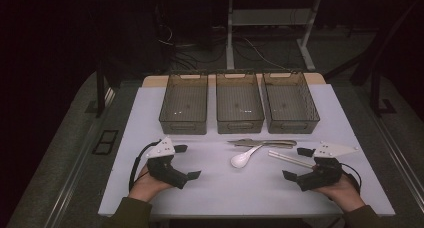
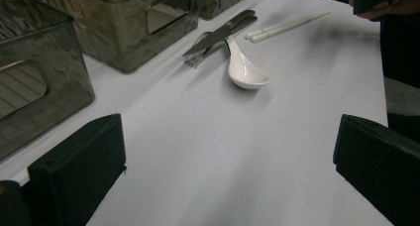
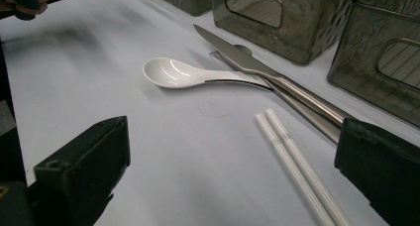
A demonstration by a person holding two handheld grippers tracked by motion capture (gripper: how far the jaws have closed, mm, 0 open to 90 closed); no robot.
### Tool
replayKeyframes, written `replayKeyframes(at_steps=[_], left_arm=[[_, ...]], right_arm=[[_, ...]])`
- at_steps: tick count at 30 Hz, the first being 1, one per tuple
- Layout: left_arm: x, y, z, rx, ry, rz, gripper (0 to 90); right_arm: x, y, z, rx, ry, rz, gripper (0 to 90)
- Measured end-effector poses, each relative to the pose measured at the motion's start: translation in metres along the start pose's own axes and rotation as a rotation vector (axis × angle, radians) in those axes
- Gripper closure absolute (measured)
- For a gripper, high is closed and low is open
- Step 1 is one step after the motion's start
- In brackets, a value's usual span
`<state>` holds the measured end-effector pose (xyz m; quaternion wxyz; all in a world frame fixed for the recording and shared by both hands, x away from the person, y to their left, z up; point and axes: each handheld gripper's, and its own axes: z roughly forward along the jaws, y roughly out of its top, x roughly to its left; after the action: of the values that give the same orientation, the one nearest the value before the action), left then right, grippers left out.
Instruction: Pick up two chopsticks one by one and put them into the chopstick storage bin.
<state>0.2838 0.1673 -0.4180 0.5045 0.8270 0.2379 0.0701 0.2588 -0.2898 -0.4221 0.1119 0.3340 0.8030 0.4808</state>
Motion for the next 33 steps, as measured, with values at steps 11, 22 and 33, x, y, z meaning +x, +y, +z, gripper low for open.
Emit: replayKeyframes(at_steps=[11,22,33], left_arm=[[0.001,-0.001,-0.003,-0.009,0.004,-0.014,0.0],[0.000,-0.004,-0.008,0.000,0.013,-0.007,0.0],[0.000,-0.005,-0.009,0.003,0.012,-0.007,0.0]], right_arm=[[-0.003,0.004,-0.005,0.007,0.004,-0.005,0.6],[-0.020,0.013,-0.010,0.079,-0.019,-0.015,2.9],[-0.044,0.016,-0.008,0.142,-0.021,-0.015,21.7]])
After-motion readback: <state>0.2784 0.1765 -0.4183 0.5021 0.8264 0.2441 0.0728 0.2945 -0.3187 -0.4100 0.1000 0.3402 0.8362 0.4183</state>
